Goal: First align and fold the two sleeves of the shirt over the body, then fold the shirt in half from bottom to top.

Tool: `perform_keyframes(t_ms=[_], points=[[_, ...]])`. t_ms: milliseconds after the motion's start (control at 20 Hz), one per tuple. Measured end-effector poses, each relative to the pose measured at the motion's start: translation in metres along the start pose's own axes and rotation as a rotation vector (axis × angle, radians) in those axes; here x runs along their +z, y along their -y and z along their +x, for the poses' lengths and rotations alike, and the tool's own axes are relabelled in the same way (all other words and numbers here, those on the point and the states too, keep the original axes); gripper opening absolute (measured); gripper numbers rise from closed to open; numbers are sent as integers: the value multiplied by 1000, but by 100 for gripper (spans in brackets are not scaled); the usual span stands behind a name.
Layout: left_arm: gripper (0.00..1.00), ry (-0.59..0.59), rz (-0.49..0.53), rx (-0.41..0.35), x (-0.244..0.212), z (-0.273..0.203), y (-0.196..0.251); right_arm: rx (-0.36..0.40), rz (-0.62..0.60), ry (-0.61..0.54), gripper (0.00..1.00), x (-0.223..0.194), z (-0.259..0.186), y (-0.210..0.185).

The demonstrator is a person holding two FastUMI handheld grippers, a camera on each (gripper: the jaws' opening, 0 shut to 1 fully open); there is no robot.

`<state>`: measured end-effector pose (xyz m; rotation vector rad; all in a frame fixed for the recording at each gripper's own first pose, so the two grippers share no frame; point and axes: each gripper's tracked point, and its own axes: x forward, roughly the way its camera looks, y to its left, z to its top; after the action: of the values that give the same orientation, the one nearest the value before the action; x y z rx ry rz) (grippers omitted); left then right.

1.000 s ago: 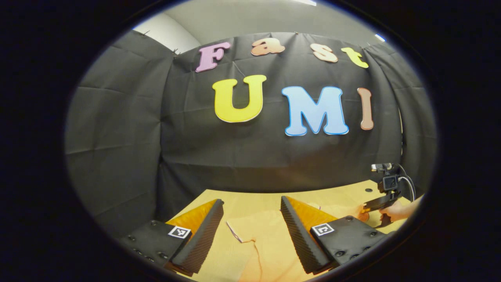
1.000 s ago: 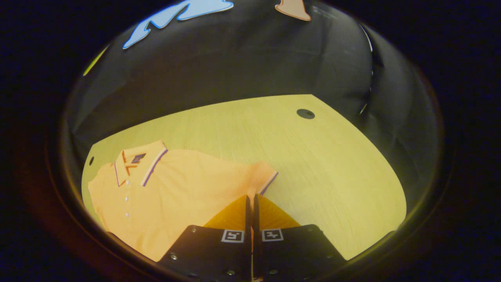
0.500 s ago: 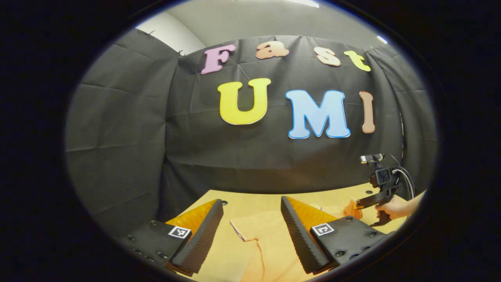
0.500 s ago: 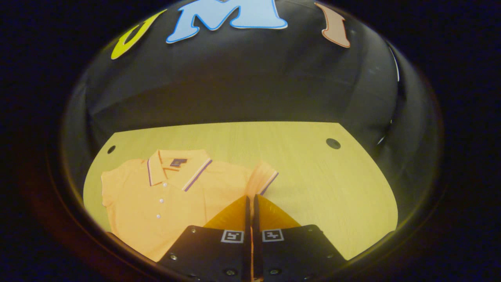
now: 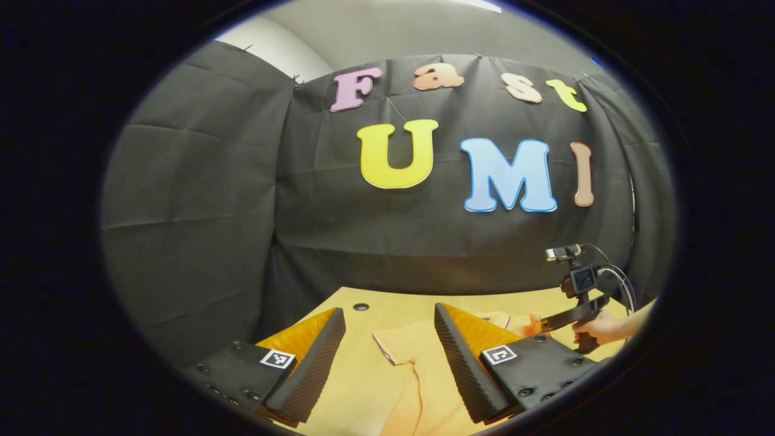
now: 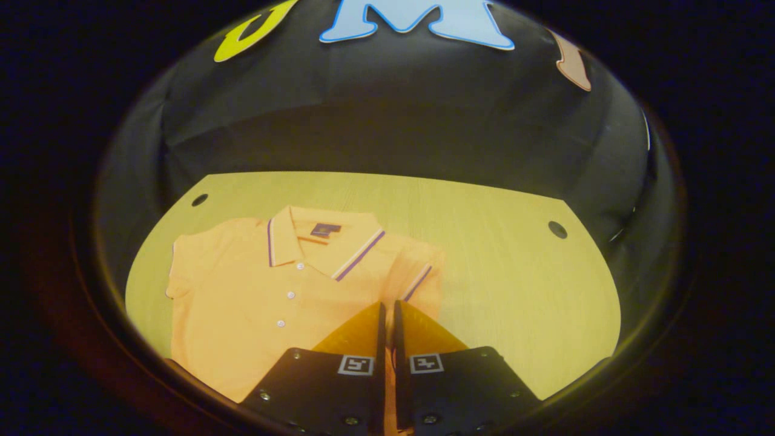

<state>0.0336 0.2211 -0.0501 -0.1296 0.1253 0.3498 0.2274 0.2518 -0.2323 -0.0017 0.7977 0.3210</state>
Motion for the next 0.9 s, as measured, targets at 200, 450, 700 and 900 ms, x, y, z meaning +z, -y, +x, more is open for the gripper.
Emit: perform_keyframes(t_ms=[200,450,700,900], points=[[97,-3,-3,14,-3,1,-8,12,-10,-23,11,-7,4,-6],[97,-4,-7,-15,-6,11,-2,6,-17,8,29,1,-8,-7],[96,-10,-9,-85,-11,36,12,7,-6,88,58,20,-39,-13],[97,-29,-10,-156,-27,65,20,-8,26,141,69,28,-70,-17]])
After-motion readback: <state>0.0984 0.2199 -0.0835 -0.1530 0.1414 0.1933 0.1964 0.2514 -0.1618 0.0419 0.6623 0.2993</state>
